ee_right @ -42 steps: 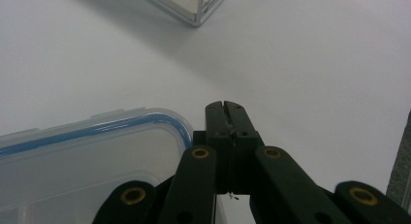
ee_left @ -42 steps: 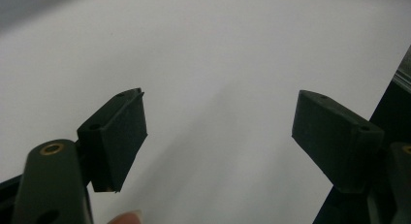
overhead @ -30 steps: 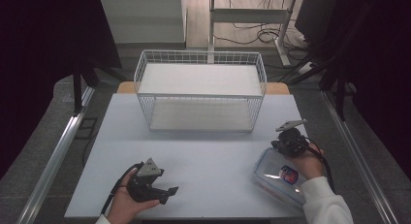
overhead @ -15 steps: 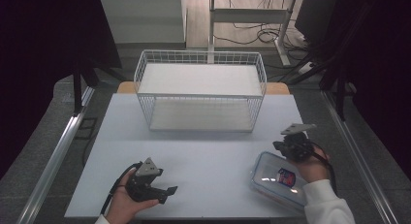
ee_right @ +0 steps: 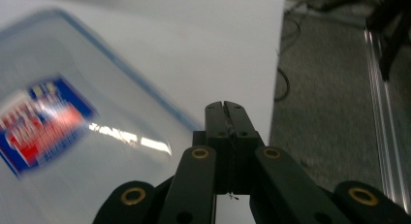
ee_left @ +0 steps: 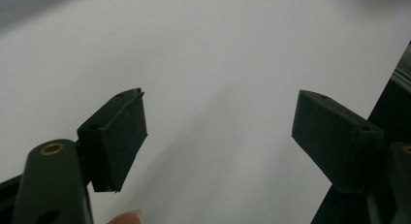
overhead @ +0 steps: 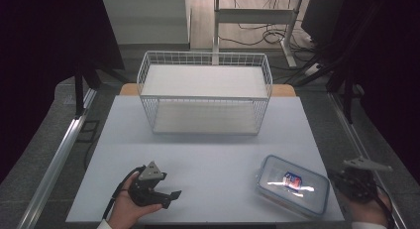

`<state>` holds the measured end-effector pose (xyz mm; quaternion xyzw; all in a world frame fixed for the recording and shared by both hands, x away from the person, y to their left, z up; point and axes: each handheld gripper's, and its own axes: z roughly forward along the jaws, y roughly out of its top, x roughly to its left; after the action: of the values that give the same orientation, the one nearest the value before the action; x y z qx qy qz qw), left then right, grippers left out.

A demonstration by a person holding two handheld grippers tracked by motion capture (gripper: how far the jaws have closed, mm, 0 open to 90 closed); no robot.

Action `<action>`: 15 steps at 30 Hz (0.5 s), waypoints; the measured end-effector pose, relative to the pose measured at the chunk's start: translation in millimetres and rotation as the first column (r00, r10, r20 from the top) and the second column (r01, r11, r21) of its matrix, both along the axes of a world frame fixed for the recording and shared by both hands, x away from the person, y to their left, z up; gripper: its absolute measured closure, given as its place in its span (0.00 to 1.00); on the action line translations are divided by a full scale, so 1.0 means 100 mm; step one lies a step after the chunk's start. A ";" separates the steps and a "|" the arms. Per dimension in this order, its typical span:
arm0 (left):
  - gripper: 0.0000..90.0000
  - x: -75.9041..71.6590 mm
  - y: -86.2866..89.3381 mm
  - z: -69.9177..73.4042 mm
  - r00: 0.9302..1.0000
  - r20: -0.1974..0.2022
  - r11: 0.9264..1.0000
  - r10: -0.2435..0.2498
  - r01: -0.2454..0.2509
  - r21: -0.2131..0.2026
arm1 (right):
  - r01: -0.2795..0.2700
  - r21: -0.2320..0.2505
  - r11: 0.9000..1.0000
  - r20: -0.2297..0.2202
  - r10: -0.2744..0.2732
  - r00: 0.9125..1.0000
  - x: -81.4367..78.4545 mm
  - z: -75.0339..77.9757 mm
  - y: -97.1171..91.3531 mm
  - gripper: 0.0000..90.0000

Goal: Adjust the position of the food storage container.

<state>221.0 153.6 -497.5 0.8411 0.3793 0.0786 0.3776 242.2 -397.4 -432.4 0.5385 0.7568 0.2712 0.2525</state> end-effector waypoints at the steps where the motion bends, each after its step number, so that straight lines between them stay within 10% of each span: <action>1: 0.22 0.00 0.00 0.00 1.000 0.003 1.000 0.000 0.000 0.002 | 0.009 -0.003 1.000 -0.013 -0.009 1.000 -0.05 -0.04 -0.03 0.99; 15: 0.22 0.00 -0.02 0.00 1.000 0.005 1.000 0.005 -0.005 0.007 | 0.020 -0.048 0.999 -0.179 -0.028 0.983 -0.23 -0.31 -0.02 0.99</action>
<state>220.5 152.0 -497.6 0.8411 0.3804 0.0830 0.3755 219.1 -399.2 -463.0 0.5639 0.7760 0.2011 0.1988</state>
